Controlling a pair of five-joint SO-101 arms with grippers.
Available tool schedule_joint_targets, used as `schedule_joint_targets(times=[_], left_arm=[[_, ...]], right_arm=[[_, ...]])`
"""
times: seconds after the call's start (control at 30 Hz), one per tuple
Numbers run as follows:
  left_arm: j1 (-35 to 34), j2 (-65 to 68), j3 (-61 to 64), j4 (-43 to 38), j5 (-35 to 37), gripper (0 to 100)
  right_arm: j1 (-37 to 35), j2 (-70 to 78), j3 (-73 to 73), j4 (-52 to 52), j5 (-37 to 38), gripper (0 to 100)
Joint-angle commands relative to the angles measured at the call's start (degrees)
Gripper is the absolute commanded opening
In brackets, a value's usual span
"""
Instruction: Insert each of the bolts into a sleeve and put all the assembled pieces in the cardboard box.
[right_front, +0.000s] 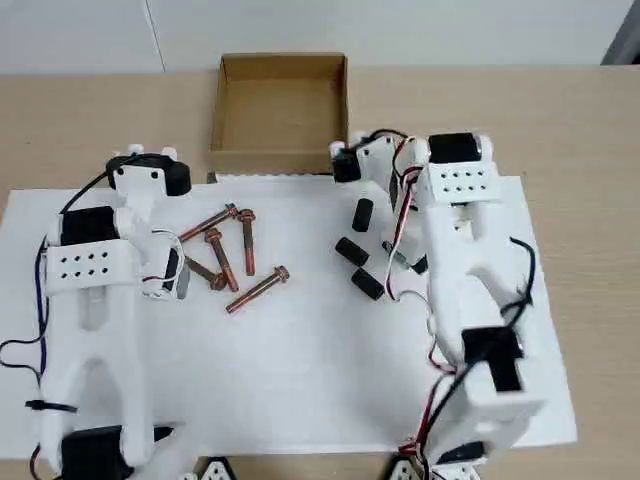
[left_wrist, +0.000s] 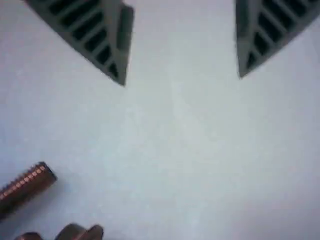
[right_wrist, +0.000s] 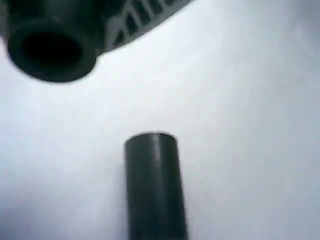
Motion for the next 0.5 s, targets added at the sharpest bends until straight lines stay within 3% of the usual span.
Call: schedule_joint_targets(times=[0.0,0.1,0.27,0.47], left_arm=[[0.1,0.7,-3.3,0.8,2.1,14],[0.7,3.8,-6.3,0.9,3.1,13],[5.0,11.3,-15.2,1.2,5.5,3],[10.3,22.8,-31.3,6.3,9.1,2]], right_arm=[[1.5,-8.0,-1.8,1.5,-3.6,0.2],[3.2,-9.9,-0.5,1.5,-6.1,0.2],[6.6,-10.2,4.1,1.4,-9.3,0.3],[8.9,-10.2,6.9,1.2,-9.8,0.4]])
